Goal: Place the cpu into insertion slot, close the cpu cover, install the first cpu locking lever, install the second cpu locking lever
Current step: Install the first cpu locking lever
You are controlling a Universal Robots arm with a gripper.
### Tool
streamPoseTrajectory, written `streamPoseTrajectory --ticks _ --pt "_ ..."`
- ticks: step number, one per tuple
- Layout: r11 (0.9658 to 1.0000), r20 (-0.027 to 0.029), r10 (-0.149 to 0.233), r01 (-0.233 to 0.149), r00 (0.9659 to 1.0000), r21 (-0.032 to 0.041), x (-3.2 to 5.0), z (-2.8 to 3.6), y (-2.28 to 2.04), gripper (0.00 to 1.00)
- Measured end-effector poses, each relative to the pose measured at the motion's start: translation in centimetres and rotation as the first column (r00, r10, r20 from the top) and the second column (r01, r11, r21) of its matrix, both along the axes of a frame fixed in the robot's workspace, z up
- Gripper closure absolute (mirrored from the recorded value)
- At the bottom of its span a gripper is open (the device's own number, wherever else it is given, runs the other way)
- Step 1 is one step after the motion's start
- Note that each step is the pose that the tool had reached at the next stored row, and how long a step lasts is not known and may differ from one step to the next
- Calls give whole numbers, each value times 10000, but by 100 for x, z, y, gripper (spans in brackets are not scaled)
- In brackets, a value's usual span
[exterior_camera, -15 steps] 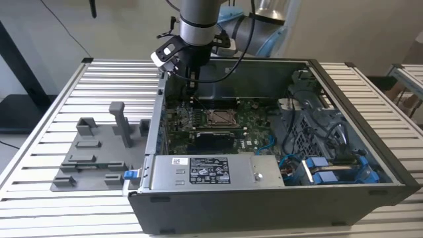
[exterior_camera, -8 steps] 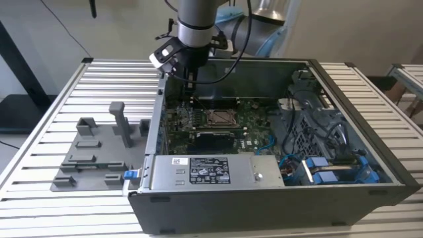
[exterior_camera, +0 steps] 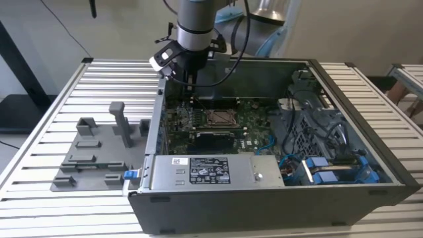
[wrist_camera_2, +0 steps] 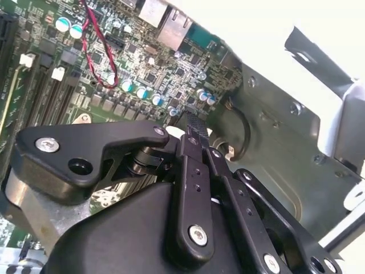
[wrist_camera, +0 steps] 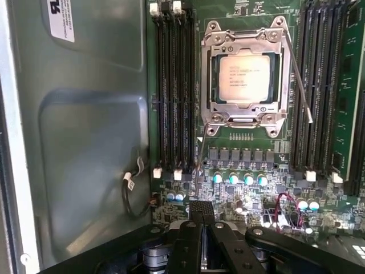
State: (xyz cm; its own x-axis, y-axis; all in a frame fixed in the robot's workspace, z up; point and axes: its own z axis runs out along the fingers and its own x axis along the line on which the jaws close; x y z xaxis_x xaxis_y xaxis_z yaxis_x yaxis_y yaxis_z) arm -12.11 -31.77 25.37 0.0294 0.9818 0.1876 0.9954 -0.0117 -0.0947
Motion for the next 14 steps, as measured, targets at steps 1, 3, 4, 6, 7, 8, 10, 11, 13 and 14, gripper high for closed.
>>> streamPoseTrajectory --ticks 1,3,4,6,7,8,10,11,13,14 --pt "10000 0 1 -1 10000 15 0 -11 2 89" --pt "10000 -1 1 -1 10000 43 -1 -35 6 89" --pt "10000 0 1 -1 10000 58 -1 -46 8 89" --pt "10000 0 -1 1 10000 77 -6 -68 14 89" --pt "10000 0 0 0 10000 82 -11 -79 19 89" --pt "10000 0 0 0 10000 87 -17 -91 24 89" --pt "9999 0 2 -2 10000 122 -19 -111 30 89" --pt "9999 -2 2 -2 10000 158 -20 -114 29 89" --pt "9998 -2 -1 1 10000 196 -20 -116 30 89" --pt "9998 -1 -1 1 10000 211 -20 -116 30 89"
